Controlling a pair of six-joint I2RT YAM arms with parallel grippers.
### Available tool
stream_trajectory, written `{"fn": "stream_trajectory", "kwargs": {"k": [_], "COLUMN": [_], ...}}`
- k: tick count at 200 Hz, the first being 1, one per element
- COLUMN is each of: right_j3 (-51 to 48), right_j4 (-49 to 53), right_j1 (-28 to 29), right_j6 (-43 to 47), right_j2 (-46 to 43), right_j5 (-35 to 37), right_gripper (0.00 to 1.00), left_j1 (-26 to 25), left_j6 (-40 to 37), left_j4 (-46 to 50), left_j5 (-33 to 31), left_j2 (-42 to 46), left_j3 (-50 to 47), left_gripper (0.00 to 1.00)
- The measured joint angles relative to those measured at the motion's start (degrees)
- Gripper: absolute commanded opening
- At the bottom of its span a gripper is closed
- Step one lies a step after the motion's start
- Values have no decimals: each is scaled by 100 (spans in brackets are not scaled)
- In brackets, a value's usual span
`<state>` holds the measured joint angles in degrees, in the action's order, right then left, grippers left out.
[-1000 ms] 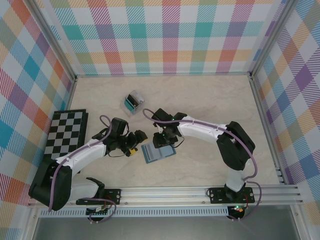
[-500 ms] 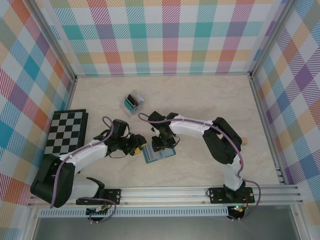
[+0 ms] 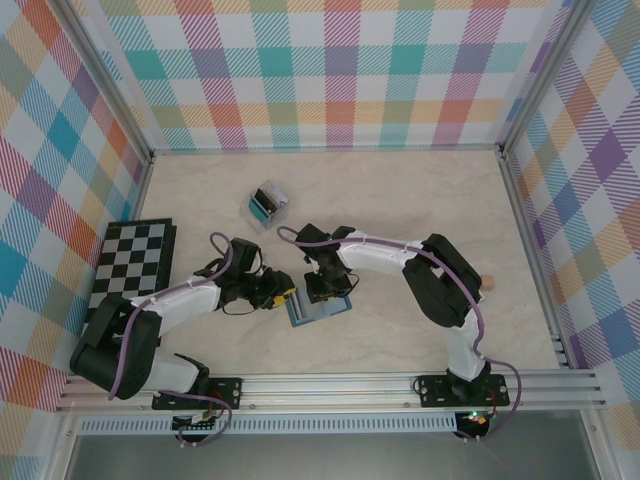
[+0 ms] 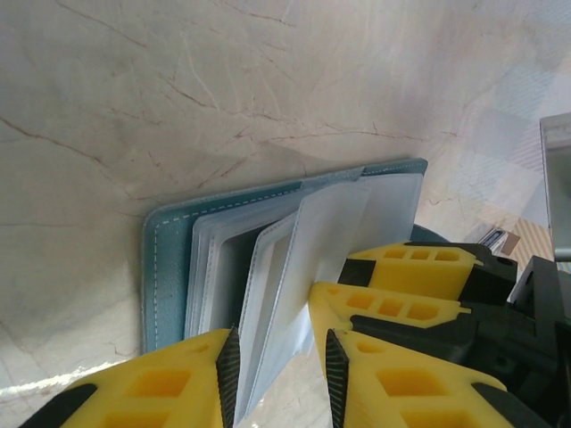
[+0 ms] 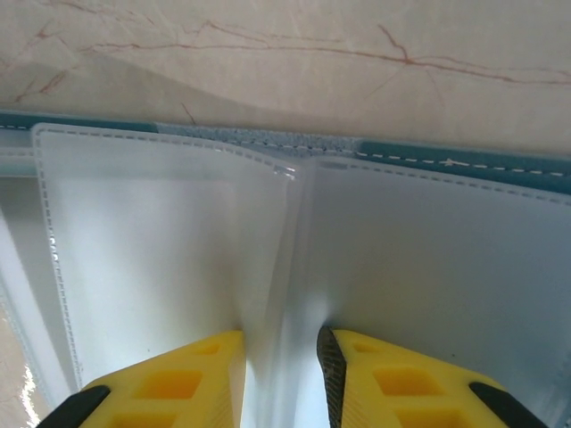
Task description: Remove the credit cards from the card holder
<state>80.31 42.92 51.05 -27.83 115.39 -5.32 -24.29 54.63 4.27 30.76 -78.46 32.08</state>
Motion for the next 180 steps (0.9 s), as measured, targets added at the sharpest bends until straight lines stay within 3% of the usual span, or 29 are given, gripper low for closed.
{"fn": "stream_trajectory", "kwargs": {"k": [111, 180], "right_j3": [-238, -470], "right_j4": [-275, -535], "right_j1": [0, -33], "right_j6": [-24, -157], "right_j2": [-133, -282], "right_j5": [-2, -70], "right_gripper": [26, 23], "left_j1": [-227, -413], "left_j6": [0, 0], "left_j4": [4, -131], "left_j5": [26, 83], "left_j2": [-203, -778], "left_j3": [271, 457], "left_gripper": [33, 34]}}
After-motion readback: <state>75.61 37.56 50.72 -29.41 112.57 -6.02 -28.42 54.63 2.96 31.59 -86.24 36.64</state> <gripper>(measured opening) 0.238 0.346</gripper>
